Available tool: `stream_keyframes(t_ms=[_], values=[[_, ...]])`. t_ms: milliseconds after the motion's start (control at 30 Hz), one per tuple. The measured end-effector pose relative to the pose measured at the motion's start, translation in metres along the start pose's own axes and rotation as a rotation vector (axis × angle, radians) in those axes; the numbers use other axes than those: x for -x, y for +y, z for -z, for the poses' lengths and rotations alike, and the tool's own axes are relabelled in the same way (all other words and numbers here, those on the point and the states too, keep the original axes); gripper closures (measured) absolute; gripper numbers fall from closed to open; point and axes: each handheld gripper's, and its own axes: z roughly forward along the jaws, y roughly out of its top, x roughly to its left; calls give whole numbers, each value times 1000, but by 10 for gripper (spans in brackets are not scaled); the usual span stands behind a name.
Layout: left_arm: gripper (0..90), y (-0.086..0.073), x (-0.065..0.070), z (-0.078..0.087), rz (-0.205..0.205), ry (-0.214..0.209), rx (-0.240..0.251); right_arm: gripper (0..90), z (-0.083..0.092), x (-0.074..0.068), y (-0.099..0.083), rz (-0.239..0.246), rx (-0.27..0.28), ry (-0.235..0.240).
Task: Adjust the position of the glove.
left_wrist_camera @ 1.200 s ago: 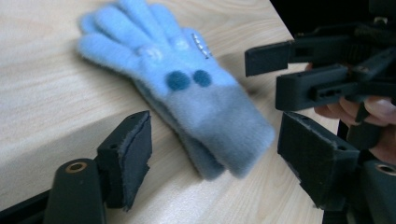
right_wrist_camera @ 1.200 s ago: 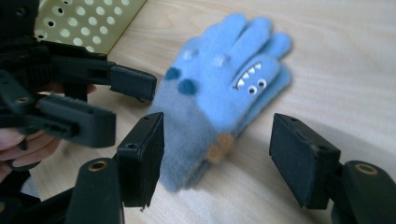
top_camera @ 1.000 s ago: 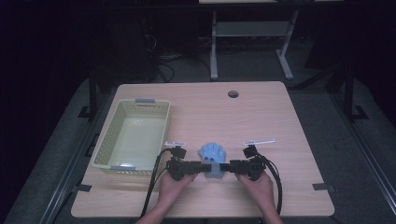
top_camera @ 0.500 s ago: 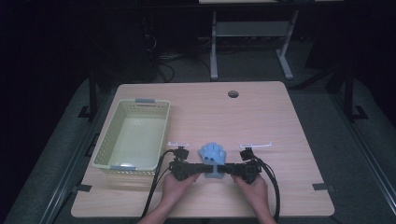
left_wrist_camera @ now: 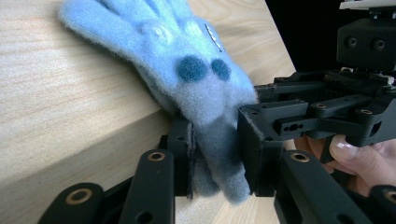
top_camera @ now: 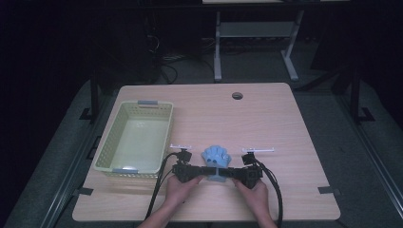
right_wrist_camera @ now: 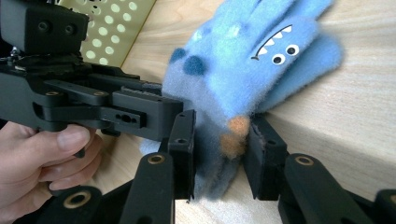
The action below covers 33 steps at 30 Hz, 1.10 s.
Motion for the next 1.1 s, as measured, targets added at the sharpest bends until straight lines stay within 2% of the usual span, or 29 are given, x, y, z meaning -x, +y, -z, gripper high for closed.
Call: stream_keyframes(t_ms=[100,433,800,1100], values=[[701,1,-1,0,9,-15,-1,691,-1,0,1,7,1,4],[713,3,2,2,-8,-28,6,713,3,-2,4,33,-10,18],[721,7,7,5,-26,-40,18,717,7,-3,5,27,3,44],[722,14,20,12,-71,-44,32,717,17,-10,9,35,38,65]])
